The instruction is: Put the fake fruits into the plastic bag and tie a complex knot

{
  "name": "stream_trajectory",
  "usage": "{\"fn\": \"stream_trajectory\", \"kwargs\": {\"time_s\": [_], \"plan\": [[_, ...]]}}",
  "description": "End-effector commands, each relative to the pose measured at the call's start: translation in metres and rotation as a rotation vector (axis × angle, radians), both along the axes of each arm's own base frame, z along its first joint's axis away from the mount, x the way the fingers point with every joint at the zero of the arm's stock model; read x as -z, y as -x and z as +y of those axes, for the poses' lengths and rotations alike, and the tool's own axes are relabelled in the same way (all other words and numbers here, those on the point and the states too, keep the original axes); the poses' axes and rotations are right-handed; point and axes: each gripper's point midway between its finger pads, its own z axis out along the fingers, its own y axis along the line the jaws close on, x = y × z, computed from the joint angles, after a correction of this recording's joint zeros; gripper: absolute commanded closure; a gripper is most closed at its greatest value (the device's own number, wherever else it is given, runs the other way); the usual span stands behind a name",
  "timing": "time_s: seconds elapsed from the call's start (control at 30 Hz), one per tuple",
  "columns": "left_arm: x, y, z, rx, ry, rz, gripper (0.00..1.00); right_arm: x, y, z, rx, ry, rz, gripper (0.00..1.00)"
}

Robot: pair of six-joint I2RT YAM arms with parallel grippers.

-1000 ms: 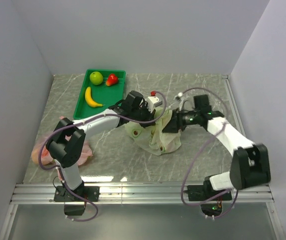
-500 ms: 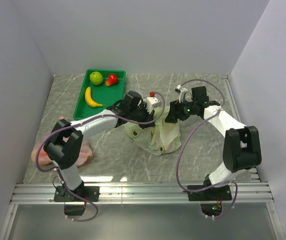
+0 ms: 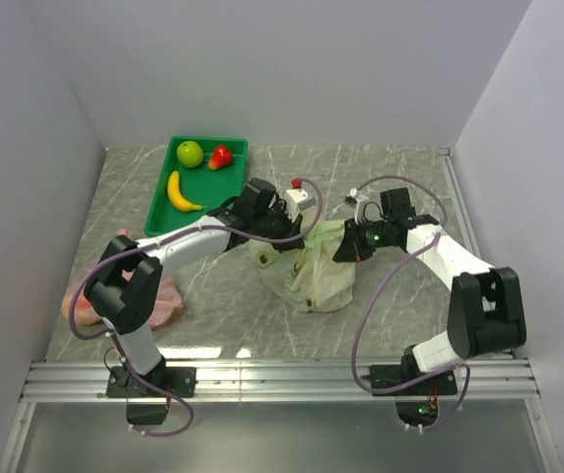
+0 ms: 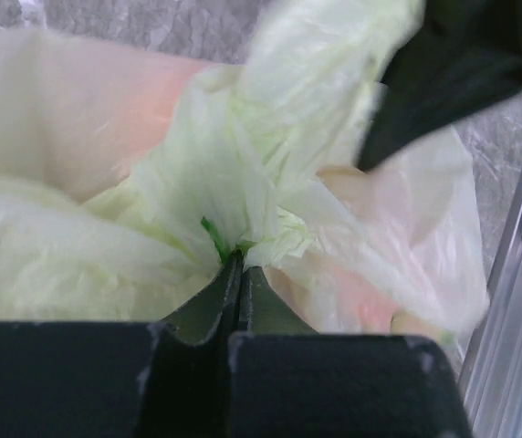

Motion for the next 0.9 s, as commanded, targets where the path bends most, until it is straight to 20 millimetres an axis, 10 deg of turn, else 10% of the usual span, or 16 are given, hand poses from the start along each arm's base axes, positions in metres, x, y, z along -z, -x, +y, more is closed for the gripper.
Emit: {"fn": "stream_trajectory", "kwargs": {"time_s": [0.0,0.1,0.3,0.87], "plan": [[-0.033,-0.010,-0.014,-0.007,0.095,-0.024,0.99,-0.021,0.023,0.005,-0.012,-0.076,0.029,0.84],[-0.040,-0.005,-0.015,0.009,0.111,-0.008,0.99,-0.048,0.003,-0.005,0.042,-0.096,-0.071,0.41],[-0.065,0.017,-0.007,0.081,0.172,0.020,0.99,-0.104,-0.026,-0.017,0.074,-0.063,-0.430,0.10],[-0.028,0.030,0.007,-0.004,0.072,0.186,0.99,-0.050,-0.040,0.040,-0.027,0.060,-0.427,0.03]]}}
